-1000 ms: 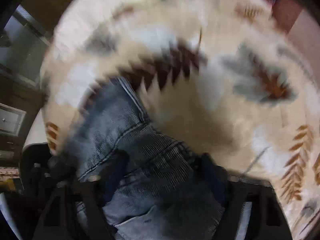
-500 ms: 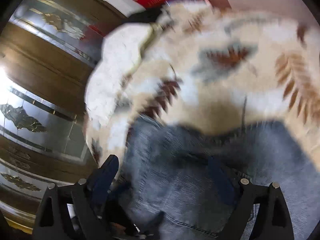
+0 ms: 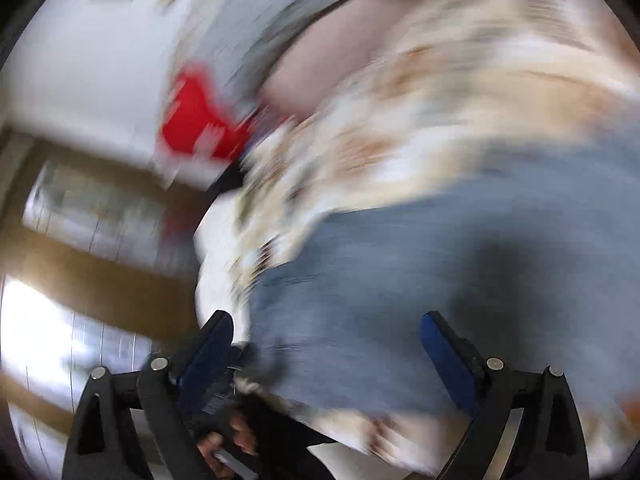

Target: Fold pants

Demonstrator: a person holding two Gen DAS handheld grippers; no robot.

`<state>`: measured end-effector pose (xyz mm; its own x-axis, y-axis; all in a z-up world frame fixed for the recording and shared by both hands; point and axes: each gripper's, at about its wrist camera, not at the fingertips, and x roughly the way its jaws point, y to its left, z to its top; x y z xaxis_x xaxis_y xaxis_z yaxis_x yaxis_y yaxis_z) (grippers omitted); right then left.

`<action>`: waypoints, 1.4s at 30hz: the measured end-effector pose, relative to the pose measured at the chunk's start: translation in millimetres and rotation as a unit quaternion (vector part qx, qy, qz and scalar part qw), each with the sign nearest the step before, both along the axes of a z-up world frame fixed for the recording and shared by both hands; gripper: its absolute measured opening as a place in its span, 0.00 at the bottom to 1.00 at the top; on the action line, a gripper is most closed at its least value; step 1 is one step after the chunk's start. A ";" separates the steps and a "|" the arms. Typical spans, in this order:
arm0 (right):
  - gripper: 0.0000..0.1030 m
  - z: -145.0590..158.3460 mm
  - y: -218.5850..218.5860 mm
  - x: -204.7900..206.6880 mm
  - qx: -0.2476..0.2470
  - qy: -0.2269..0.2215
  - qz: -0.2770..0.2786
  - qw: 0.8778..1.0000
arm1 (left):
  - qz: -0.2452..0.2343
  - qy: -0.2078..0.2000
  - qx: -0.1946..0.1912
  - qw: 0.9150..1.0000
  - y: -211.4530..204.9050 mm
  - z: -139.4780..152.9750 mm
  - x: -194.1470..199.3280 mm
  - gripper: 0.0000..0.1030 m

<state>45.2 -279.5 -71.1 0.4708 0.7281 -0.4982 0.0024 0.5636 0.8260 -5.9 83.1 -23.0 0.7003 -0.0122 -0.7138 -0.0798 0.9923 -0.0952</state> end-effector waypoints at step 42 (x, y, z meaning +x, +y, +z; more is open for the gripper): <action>0.39 -64.3 -177.4 -39.9 -0.058 0.121 -0.245 0.960 | -0.132 0.152 0.101 0.974 -193.5 -64.2 75.7 1.00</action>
<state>5.2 -457.0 -135.5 0.6026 0.3826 -0.7004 0.4749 0.5335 0.6999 69.8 -110.4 -87.1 0.4473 -0.0006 -0.8944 0.1876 0.9778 0.0932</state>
